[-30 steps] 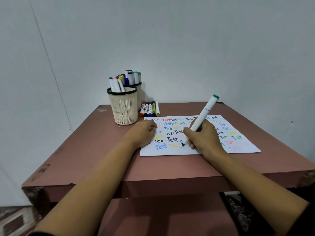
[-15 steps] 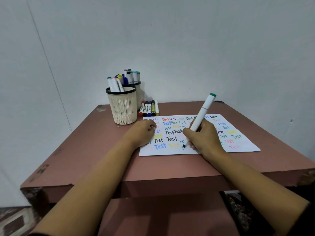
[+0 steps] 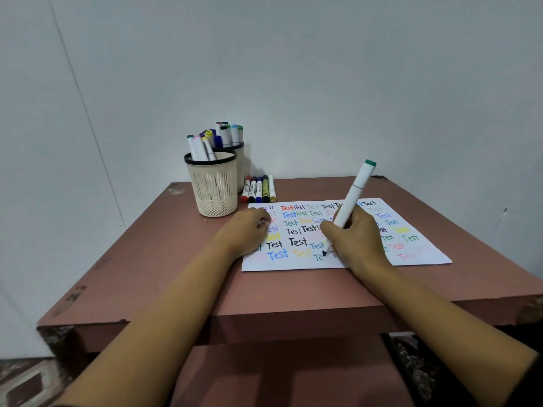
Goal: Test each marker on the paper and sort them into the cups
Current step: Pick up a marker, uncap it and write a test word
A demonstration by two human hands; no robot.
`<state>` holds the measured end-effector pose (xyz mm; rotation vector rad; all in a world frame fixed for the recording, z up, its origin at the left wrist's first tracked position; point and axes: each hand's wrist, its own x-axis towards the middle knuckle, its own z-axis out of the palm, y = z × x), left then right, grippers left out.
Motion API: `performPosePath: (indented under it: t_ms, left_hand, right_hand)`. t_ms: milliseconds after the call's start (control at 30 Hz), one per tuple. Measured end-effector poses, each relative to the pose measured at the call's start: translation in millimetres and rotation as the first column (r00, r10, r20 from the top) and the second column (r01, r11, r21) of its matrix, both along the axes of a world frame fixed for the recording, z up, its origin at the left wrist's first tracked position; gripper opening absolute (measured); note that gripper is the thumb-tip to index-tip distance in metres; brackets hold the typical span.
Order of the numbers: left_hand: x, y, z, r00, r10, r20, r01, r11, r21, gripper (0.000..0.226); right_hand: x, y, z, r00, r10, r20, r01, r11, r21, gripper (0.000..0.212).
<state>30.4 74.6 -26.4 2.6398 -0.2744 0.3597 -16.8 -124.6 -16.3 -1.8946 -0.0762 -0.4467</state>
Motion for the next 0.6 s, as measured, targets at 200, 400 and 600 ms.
performPosePath:
  t_ms: [200, 400, 600]
  left_hand:
    - [0.7, 0.5, -0.9, 1.000, -0.001, 0.001, 0.001, 1.000, 0.002, 0.026]
    - [0.2, -0.5, -0.2, 1.000, 0.008, 0.005, -0.008, 1.000, 0.001, 0.026]
    - [-0.4, -0.4, 0.1, 1.000, 0.003, -0.005, -0.003, 1.000, 0.000, 0.026]
  right_hand:
    - [-2.1, 0.3, 1.2, 1.000, 0.011, 0.003, -0.011, 1.000, -0.007, 0.026]
    - [-2.5, 0.5, 1.1, 1.000, -0.001, 0.012, 0.001, 0.999, -0.037, 0.028]
    - [-2.3, -0.2, 1.5, 1.000, -0.004, -0.008, 0.004, 1.000, 0.012, 0.025]
